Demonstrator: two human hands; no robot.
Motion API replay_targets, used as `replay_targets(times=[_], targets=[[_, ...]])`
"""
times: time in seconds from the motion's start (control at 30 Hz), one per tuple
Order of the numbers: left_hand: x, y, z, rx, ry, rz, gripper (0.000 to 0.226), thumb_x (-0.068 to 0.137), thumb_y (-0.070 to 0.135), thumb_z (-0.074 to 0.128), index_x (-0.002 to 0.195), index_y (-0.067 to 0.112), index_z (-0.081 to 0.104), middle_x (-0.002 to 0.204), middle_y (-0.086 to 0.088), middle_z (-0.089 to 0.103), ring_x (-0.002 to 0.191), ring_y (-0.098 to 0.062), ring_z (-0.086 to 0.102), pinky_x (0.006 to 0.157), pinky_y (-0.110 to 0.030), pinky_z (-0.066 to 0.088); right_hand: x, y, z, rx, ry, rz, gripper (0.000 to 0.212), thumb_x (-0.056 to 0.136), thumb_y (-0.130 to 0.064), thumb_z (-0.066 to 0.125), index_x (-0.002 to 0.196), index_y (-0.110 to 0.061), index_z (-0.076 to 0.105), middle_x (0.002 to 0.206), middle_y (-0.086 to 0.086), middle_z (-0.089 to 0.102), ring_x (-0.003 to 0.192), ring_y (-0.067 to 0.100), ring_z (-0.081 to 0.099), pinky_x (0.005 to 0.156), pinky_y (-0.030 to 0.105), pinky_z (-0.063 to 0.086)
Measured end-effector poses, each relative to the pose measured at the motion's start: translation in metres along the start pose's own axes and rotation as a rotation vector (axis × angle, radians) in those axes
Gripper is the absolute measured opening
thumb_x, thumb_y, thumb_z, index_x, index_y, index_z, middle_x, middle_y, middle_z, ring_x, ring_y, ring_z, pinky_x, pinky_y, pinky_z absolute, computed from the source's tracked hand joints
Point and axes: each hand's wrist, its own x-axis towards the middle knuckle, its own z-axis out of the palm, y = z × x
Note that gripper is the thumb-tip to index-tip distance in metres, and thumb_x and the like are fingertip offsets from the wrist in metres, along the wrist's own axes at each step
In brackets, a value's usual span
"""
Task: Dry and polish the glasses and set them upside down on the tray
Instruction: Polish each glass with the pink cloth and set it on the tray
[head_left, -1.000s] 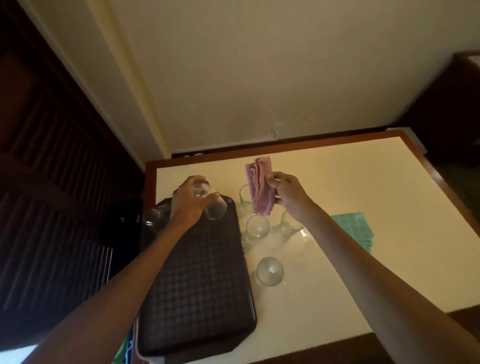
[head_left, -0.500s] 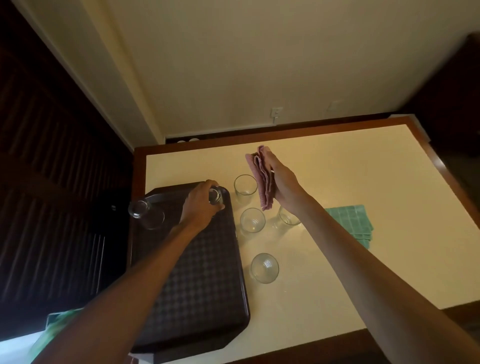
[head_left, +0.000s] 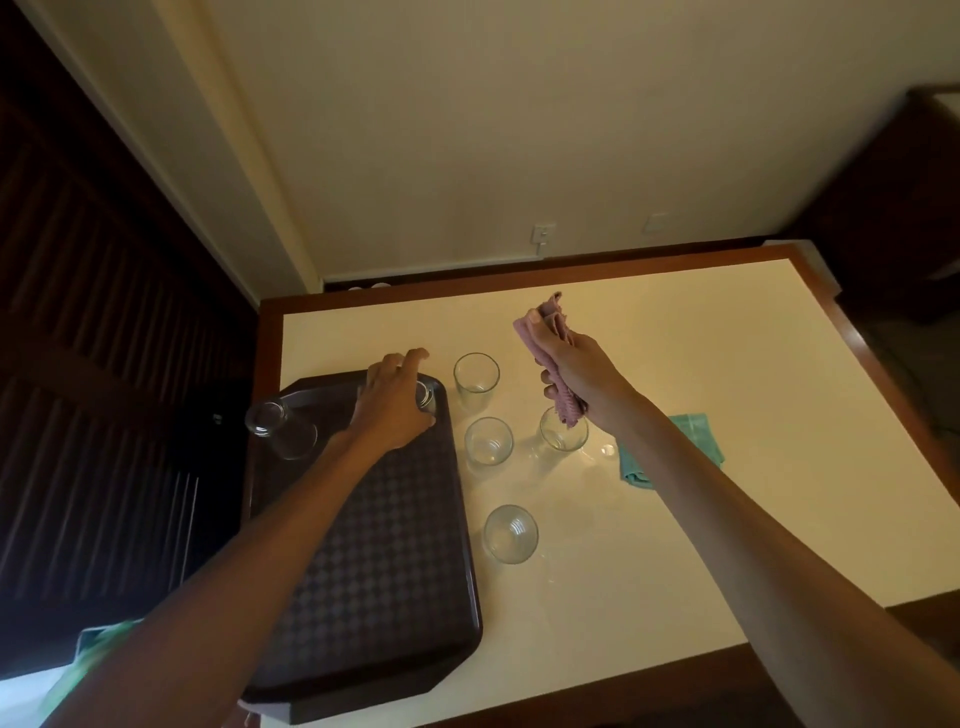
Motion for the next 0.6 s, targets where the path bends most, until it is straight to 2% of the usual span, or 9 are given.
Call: replay_targets(times=[0.1,0.23,0.33,0.43,0.5,0.6], targets=[[-0.014,0.019,-0.019,-0.086,0.12,0.072,0.066,0.092,0.021,0.074,0.15,0.022,0.042,0.154,-0.01,0.043,0.141,-0.031,0.039,0.112,-0.047,0.043,-0.01,-0.004,-0.017,0.006,0.025,-0.016,0.044,0.09,-0.06,0.059,0.094,-0.016,0.059,0.068,0.001,0.056,0.058,0.012,0.053,0.06,0.028,0.047],[-0.037,0.056,-0.03,-0.242,0.257,0.17,0.047,0.095,0.025,0.072,0.138,0.022,0.054,0.136,0.0,0.058,0.126,-0.019,0.05,0.098,-0.029,0.043,-0.02,-0.002,-0.042,-0.004,0.1,-0.006,0.039,0.096,-0.054,0.055,0.093,-0.016,0.059,0.068,0.003,0.056,0.058,0.015,0.053,0.057,0.03,0.048],[-0.045,0.089,-0.016,-0.307,0.226,0.207,0.042,0.092,0.032,0.076,0.13,0.026,0.058,0.119,0.009,0.062,0.113,-0.014,0.056,0.097,-0.036,0.05,-0.026,0.0,-0.066,-0.11,0.18,-0.005,0.04,0.099,-0.053,0.049,0.091,-0.016,0.061,0.071,0.006,0.061,0.061,0.02,0.057,0.064,0.035,0.047],[-0.044,0.119,0.016,-0.3,0.069,0.196,0.057,0.086,0.037,0.082,0.134,0.023,0.056,0.12,0.003,0.062,0.112,-0.018,0.058,0.098,-0.036,0.05,-0.025,0.006,-0.089,-0.151,0.203,-0.013,0.037,0.102,-0.051,0.044,0.1,-0.017,0.06,0.084,0.004,0.062,0.073,0.017,0.057,0.066,0.032,0.043],[-0.041,0.138,0.042,-0.25,-0.036,0.163,0.075,0.083,0.036,0.085,0.145,0.02,0.048,0.135,-0.004,0.057,0.125,-0.023,0.054,0.103,-0.033,0.045,-0.021,0.014,-0.103,-0.163,0.188,-0.001,0.037,0.102,-0.051,0.041,0.107,-0.018,0.059,0.092,0.002,0.061,0.082,0.016,0.055,0.073,0.033,0.041],[-0.032,0.159,0.081,-0.128,-0.123,0.112,0.099,0.081,0.035,0.087,0.158,0.015,0.029,0.156,-0.012,0.038,0.142,-0.03,0.039,0.113,-0.036,0.036,-0.017,0.028,-0.121,-0.152,0.165,0.011,0.041,0.102,-0.05,0.042,0.118,-0.017,0.06,0.103,0.003,0.061,0.093,0.02,0.055,0.079,0.032,0.04]])
